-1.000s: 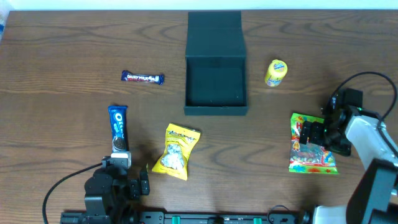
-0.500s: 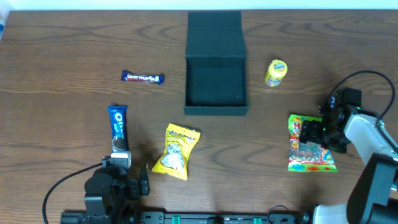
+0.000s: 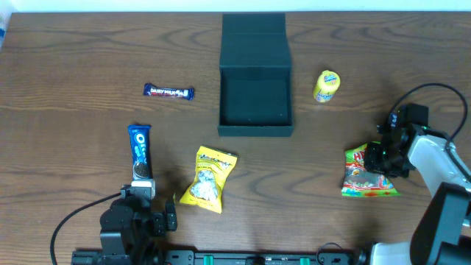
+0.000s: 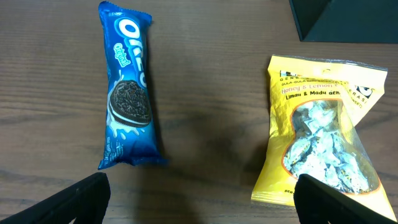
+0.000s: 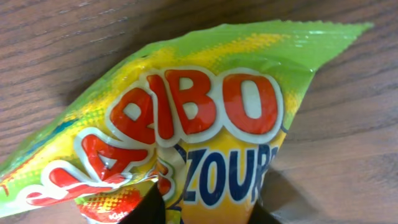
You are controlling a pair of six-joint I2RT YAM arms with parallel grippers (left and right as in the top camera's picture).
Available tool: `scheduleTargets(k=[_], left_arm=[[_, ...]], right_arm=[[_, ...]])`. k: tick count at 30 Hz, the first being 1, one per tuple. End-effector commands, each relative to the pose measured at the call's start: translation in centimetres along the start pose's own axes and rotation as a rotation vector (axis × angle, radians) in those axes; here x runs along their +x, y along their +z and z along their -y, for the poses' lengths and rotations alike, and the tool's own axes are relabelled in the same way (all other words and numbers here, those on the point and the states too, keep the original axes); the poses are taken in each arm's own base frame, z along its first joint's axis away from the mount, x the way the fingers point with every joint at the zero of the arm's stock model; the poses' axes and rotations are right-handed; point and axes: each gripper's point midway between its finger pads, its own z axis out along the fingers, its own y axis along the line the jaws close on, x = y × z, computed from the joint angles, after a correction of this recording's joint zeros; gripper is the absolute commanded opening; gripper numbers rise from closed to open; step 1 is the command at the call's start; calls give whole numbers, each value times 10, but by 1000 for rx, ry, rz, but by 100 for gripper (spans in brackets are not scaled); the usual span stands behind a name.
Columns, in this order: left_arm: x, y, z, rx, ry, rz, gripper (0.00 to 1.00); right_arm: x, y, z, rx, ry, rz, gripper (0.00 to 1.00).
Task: Pack container
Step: 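Lower the right gripper and pinch the Haribo bag's top edge, then lift the Haribo bag with the right gripper and carry it into the black box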
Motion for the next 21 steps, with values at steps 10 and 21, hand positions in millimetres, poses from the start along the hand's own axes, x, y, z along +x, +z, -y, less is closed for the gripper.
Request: scheduleTargets(k=[10, 21], left_arm=[[19, 4, -3, -14, 17, -68, 95], [19, 4, -3, -14, 17, -68, 95]], right_arm=[[6, 5, 0, -17, 21, -26, 4], [1, 2, -14, -27, 17, -4, 1]])
